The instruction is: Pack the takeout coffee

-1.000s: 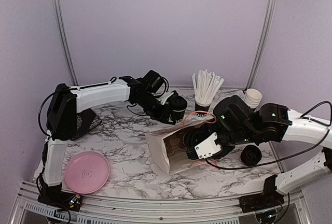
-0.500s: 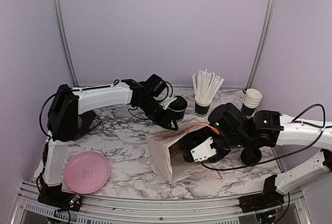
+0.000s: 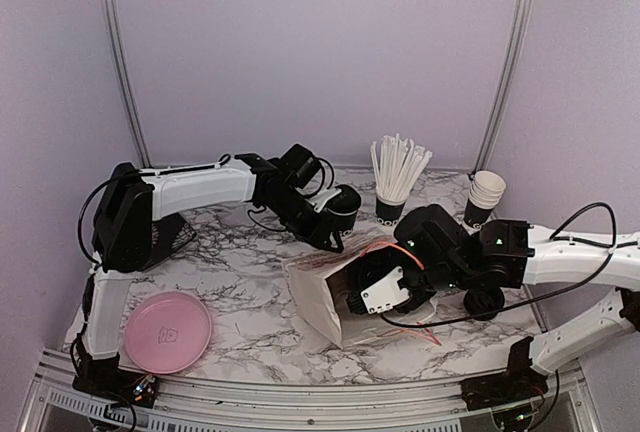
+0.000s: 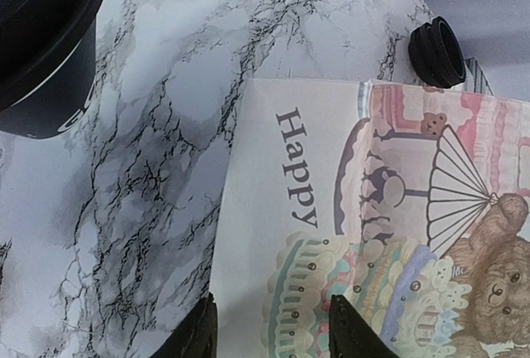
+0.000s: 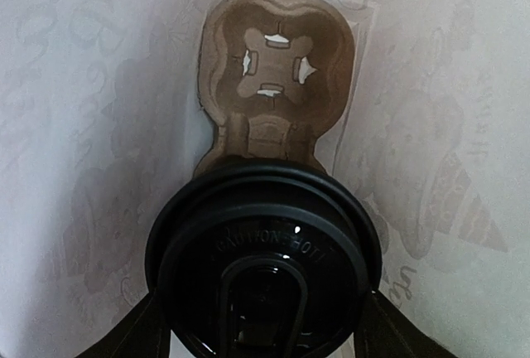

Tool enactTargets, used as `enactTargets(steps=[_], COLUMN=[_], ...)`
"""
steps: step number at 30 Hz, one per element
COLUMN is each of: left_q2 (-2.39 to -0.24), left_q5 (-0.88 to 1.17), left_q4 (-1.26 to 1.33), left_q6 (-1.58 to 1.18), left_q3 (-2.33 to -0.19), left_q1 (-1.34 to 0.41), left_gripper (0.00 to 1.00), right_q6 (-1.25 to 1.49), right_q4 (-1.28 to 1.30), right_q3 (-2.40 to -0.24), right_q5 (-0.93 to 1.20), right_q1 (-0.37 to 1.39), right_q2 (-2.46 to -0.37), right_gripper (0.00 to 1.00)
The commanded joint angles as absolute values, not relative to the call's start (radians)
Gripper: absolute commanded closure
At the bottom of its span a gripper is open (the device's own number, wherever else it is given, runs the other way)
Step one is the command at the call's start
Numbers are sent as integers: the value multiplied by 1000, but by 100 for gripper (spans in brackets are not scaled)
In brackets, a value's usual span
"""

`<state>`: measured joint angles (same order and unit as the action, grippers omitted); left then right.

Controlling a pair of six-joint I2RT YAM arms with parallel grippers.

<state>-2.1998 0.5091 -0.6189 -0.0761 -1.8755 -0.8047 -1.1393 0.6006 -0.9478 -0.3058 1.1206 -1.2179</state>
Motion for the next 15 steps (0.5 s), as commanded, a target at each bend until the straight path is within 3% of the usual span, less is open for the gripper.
enactTargets(steps=[1, 15], left_q2=[-2240, -2256], left_q5=[527, 542], left_q4=[-658, -658], left_q6=[-55, -55], left_q3=[-1873, -1885], left_q1=[-811, -805], left_gripper=[53, 54], right_q6=[-1160, -1182], right_q4=[533, 499], right_q3=[-942, -919], right_q5=[-323, -311], right_q1=[1104, 1052], right_q2=[-1234, -1266], right_gripper=[50, 50])
